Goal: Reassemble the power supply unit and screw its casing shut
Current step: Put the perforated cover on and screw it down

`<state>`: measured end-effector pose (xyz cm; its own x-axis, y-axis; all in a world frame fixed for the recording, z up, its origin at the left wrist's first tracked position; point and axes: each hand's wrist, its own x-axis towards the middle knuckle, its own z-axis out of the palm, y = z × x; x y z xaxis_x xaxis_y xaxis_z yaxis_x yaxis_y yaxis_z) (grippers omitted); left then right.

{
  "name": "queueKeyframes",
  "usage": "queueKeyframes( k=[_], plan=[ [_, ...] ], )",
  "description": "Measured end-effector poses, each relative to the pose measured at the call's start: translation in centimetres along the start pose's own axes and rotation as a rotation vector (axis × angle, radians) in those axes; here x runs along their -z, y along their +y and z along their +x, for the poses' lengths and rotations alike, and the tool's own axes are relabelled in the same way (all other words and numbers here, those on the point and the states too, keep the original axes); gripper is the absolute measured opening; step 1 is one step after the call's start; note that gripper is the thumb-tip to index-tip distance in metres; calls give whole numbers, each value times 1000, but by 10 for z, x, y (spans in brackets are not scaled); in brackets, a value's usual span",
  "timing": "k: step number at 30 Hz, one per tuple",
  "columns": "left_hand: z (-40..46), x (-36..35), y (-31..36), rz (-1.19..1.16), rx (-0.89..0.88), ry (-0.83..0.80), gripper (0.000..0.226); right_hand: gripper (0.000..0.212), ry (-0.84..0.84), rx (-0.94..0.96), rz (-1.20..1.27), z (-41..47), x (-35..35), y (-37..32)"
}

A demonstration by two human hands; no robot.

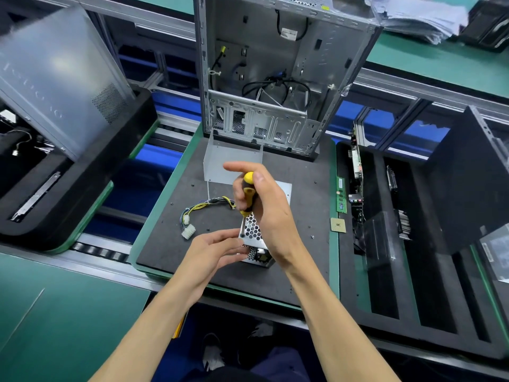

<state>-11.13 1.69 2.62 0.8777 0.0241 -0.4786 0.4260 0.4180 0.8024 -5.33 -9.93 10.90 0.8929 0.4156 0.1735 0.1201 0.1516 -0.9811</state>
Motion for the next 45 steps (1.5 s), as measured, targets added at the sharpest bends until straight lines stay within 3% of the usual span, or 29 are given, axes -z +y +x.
queueKeyframes(
  k=[2, 6, 8, 11, 14, 16, 19, 23, 27, 35, 41, 45],
  plan=[
    [0, 0, 0, 6, 0, -6, 17, 34, 11, -9, 13, -2, 0, -2],
    [1, 2, -2, 24, 3, -22, 24, 6, 32, 27, 42, -3, -3, -4],
    [2, 3, -2, 39, -3, -42, 24, 18, 65, 20, 16, -2, -4, -5],
    [2, 3, -3, 32, -10, -41, 24, 9, 42, 6, 7, -2, -4, -7],
    [2, 3, -4, 17, -9, -22, 21, 39, 22, 10, -1, -3, -2, -5],
    [2, 2, -4, 13, -9, -26, 20, 34, 35, 6, 7, -5, -1, -6],
    [2, 3, -3, -6, -8, -23, 22, 11, 39, 23, 46, -4, -4, -9],
    [2, 2, -3, 12, -13, -36, 26, 8, 50, 5, -9, -2, -4, -7],
    [1, 2, -3, -8, -9, -13, 20, 33, 26, -18, 8, -2, -2, -6],
    [1, 3, -4, -36, -16, -32, 16, 13, 30, 23, 0, -1, 0, -6],
    [3, 1, -4, -34, -6, -18, 16, 34, -13, -38, 22, -1, 1, -4],
    [2, 3, -5, -43, -7, -20, 18, 27, -43, -21, 24, -2, 0, -8]
  ],
)
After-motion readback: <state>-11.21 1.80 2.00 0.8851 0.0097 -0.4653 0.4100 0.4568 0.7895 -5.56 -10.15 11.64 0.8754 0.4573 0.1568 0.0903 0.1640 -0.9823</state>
